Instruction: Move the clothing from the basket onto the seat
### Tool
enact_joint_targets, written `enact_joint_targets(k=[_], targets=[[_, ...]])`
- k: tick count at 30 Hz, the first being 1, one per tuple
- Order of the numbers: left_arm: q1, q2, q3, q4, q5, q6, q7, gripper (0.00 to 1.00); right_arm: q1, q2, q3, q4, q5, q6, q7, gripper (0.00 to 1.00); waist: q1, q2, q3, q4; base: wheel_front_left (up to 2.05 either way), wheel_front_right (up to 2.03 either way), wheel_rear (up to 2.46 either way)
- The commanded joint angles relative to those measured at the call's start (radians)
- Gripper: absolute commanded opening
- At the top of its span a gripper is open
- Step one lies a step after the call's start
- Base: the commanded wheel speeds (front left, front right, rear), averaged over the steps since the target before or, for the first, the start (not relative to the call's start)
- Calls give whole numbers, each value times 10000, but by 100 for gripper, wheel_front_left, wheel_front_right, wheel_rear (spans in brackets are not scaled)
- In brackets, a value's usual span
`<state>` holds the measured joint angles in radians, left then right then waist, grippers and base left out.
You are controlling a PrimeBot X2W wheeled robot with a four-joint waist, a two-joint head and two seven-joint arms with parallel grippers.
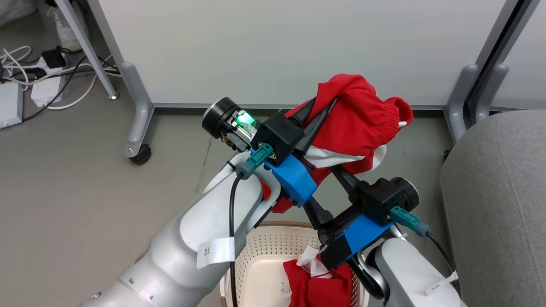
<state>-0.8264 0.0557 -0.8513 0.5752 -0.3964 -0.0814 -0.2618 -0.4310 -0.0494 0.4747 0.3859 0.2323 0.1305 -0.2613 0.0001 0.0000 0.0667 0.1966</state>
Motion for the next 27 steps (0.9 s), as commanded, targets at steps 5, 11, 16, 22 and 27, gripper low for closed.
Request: enact_joint_targets(k=[5,11,16,22,27], targets=[[-203,-44,-17,-84,-65,27,-48,0,-331,-21,-139,7,325,3,-60,100,-1,0,138,79,0,0,0],[-215,-54,-74,-146,-99,61,-48,0,-614,-19,-104,51,527,5,-60,45,-1,0,227,146,0,0,0],[-252,-58,-130,-202,-179,111,-48,0,-678,-19,-78,8,601,5,-60,0,-1,0,250,167,0,0,0],[-265,-58,-141,-183,-240,139,-48,0,-637,-19,-58,-17,599,5,-60,0,-1,0,228,147,0,0,0],[-271,-59,-145,-169,-239,138,-48,0,-599,-19,-52,-15,606,5,-60,0,-1,0,214,129,0,0,0]])
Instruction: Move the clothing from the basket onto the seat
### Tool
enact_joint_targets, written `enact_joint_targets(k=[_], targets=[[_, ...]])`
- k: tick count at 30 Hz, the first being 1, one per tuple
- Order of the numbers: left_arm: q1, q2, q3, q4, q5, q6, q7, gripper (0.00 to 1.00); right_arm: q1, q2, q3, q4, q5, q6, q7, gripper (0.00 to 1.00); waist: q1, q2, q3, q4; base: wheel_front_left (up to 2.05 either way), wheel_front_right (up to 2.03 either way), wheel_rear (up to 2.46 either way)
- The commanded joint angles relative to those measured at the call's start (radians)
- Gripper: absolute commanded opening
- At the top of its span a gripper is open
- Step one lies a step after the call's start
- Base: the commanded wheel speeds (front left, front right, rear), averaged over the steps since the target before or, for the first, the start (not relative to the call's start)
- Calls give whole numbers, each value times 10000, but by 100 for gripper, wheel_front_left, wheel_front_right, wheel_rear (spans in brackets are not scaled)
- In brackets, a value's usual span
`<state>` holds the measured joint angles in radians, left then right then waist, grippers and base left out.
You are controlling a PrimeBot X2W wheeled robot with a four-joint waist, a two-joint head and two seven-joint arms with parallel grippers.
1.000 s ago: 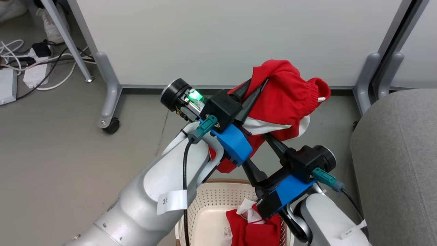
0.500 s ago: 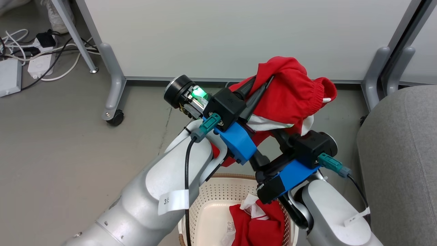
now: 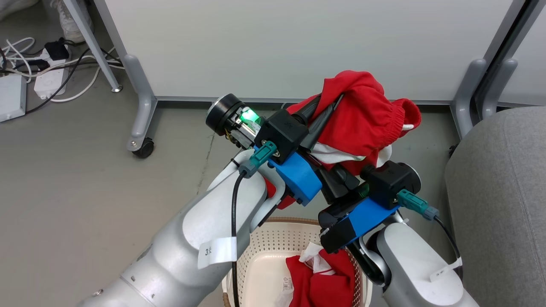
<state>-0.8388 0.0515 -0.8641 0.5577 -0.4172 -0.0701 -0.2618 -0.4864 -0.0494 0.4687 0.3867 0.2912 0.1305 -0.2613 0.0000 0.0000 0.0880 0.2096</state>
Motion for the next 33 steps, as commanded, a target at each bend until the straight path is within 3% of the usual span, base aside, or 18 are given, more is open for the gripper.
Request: enact_joint_targets(k=[1,13,14,15,16,33], targets=[[-146,-17,-16,7,-30,22,-48,0,-37,-19,12,-24,20,5,-60,0,0,0,-4,-4,0,0,0],[-145,-17,-16,-12,-34,57,-48,0,25,-19,9,30,-36,5,-60,0,0,0,-6,-38,0,0,0],[-144,-17,-6,-15,-38,66,-48,13,24,-19,11,35,-37,5,-60,0,0,0,-7,-39,0,0,0],[-138,-17,-1,-6,-46,89,-48,96,24,-19,10,43,-40,5,-60,0,0,0,-10,-39,0,0,0],[-136,-18,13,-21,-53,121,-48,100,25,-19,12,44,-39,5,-60,0,0,0,-11,-39,0,0,0],[-46,-16,138,1,50,165,-40,100,173,-19,-112,91,-149,5,-60,0,0,0,-55,-68,0,0,0]])
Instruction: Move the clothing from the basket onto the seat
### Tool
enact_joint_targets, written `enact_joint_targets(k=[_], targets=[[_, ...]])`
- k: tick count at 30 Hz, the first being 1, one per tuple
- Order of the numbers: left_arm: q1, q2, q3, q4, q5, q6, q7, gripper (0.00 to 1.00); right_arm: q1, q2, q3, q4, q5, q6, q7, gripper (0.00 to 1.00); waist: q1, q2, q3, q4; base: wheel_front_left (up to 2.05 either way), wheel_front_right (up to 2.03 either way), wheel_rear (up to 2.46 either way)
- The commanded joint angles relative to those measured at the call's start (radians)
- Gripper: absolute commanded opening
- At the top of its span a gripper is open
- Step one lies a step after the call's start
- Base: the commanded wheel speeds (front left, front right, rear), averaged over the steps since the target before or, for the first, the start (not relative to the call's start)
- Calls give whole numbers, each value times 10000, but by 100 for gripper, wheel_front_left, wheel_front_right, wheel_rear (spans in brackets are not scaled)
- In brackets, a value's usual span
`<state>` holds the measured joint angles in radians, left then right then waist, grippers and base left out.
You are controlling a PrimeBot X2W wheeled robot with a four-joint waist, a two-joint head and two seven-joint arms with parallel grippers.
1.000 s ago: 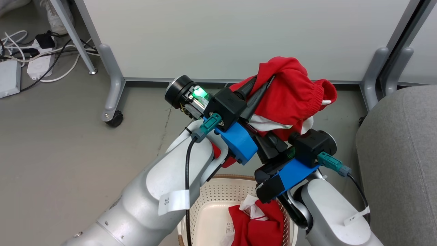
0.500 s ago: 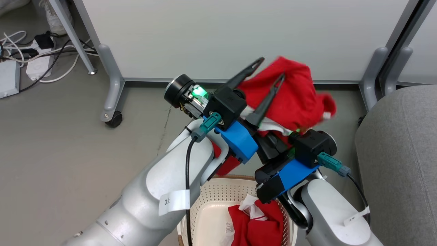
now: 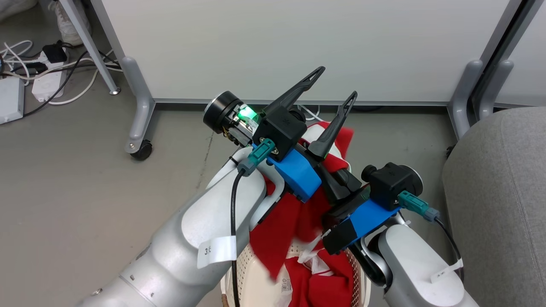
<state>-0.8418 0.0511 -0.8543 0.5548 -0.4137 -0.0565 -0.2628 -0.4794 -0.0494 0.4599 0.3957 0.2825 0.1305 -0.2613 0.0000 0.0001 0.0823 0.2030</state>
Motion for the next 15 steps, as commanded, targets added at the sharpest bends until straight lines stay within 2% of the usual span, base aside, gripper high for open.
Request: enact_joint_targets(k=[1,15], targets=[[-5,-12,44,38,23,22,-31,100,104,-19,-41,3,-75,5,-60,0,0,-1,3,-12,0,0,0],[154,-10,85,117,124,-4,-31,100,51,-21,-614,64,-317,5,-60,0,0,-1,165,-446,0,0,0]])
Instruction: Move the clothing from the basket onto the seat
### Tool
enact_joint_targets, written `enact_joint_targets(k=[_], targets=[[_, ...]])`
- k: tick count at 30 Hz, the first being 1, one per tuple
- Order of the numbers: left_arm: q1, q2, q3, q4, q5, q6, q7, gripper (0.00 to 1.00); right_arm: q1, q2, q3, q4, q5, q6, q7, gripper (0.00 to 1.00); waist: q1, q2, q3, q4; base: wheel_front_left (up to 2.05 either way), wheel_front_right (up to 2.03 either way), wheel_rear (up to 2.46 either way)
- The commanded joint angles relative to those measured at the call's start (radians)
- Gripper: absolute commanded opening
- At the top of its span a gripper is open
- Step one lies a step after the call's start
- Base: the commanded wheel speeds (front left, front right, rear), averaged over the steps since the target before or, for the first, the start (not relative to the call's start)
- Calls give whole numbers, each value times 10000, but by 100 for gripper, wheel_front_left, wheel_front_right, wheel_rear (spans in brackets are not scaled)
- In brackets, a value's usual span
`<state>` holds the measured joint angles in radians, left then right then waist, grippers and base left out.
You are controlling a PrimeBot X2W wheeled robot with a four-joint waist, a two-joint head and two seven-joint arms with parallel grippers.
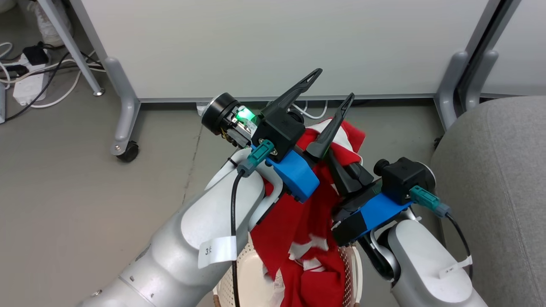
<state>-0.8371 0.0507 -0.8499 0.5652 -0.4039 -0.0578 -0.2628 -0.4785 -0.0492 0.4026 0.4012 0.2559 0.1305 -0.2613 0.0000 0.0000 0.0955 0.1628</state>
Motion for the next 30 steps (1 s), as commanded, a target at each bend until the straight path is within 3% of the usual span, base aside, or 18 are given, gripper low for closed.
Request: enact_joint_targets(k=[1,15,30], targets=[[125,-6,48,13,45,14,-29,100,33,-23,-102,-1,-65,3,-60,0,0,0,65,-108,0,0,0],[162,1,170,-41,281,-68,-29,100,-28,-23,-1279,-197,-550,5,-60,0,0,0,780,-1114,0,0,0],[47,3,-7,13,580,-206,-29,100,-303,-18,-2966,-713,-1023,5,-60,0,0,0,1698,-2660,0,0,0]])
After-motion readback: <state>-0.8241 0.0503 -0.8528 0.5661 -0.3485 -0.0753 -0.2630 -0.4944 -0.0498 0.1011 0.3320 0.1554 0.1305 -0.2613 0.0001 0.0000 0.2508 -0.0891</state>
